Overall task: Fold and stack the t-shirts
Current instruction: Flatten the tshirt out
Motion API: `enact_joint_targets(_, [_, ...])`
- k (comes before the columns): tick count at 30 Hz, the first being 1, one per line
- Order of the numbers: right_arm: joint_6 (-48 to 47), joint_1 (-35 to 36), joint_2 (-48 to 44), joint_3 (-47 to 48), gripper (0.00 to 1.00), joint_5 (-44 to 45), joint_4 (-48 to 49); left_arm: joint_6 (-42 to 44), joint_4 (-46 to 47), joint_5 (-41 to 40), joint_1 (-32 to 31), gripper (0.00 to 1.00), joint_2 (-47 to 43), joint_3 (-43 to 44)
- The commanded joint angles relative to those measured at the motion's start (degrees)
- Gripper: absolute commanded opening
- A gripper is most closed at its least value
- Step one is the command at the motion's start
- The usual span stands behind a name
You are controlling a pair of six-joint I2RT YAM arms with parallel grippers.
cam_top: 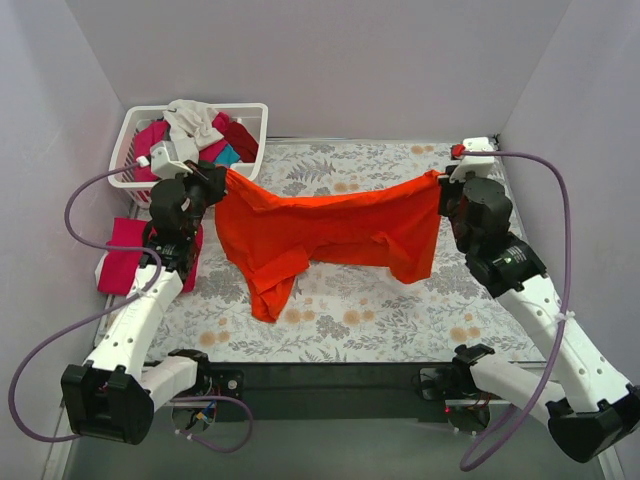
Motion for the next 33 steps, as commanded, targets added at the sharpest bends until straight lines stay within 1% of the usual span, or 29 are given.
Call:
enact_joint_targets(1, [-5.65, -0.54, -2.68, 7.18, 0.01, 3.40, -0.65, -0.75, -4.42, 2.99, 0.68, 0.00, -2.81, 2.56])
enact_joint_targets(3, [-6.10, -0.63, -3.30, 9.04, 0.01, 3.05, -1.01, -1.37, -4.42, 3.87, 0.69, 0.00, -4.31, 3.52])
enact_joint_targets(5, [-7.15, -0.72, -4.52, 12.10, 0.01, 2.18, -2.05, -1.73, -5.03, 6.68, 0.77, 0.00, -5.72, 5.97])
enact_joint_targets(6, [-7.33, -0.63, -4.97, 13.08, 0.01, 1.74, -2.50, -1.90, -6.16, 7.65, 0.86, 0.00, -5.90, 9.55])
enact_joint_targets(7, [-7.33, -0.63, -5.58, 14.14, 0.01, 1.12, -3.11, -1.90, -6.17, 9.92, 0.77, 0.00, -6.16, 11.33])
enact_joint_targets(10, [-7.42, -0.54, -8.13, 18.09, 0.01, -3.09, -6.19, -1.90, -9.77, 14.76, 0.77, 0.00, -7.66, 18.19])
enact_joint_targets(11, [-7.33, -0.63, -9.62, 18.80, 0.01, -5.19, -6.98, -1.99, -10.47, 17.82, 0.77, 0.00, -8.18, 19.77])
enact_joint_targets(14, [-6.63, -0.63, -12.69, 21.87, 0.01, -8.54, -11.10, -1.90, -13.11, 22.58, 0.86, 0.00, -12.91, 23.91])
enact_joint_targets(18, [-5.49, -0.63, -16.92, 24.34, 0.01, -13.90, -14.28, -1.99, -15.92, 26.01, 0.77, 0.00, -16.97, 27.60])
enact_joint_targets(23, [-4.17, -0.71, -19.56, 31.80, 0.01, -21.10, -17.26, -1.99, -18.83, 28.84, 0.77, 0.00, -21.36, 34.36])
enact_joint_targets(25, [-4.08, -0.63, -19.56, 35.39, 0.01, -22.17, -17.88, -2.08, -19.18, 29.01, 0.77, 0.00, -22.25, 36.30])
enact_joint_targets(30, [-4.34, -0.63, -18.95, 39.89, 0.01, -22.61, -18.32, -3.39, -17.87, 31.03, 0.77, 0.00, -22.43, 40.78])
enact_joint_targets(33, [-4.69, -0.63, -17.55, 40.69, 0.01, -21.12, -18.06, -3.84, -15.85, 32.44, 0.69, 0.00, -20.32, 40.44])
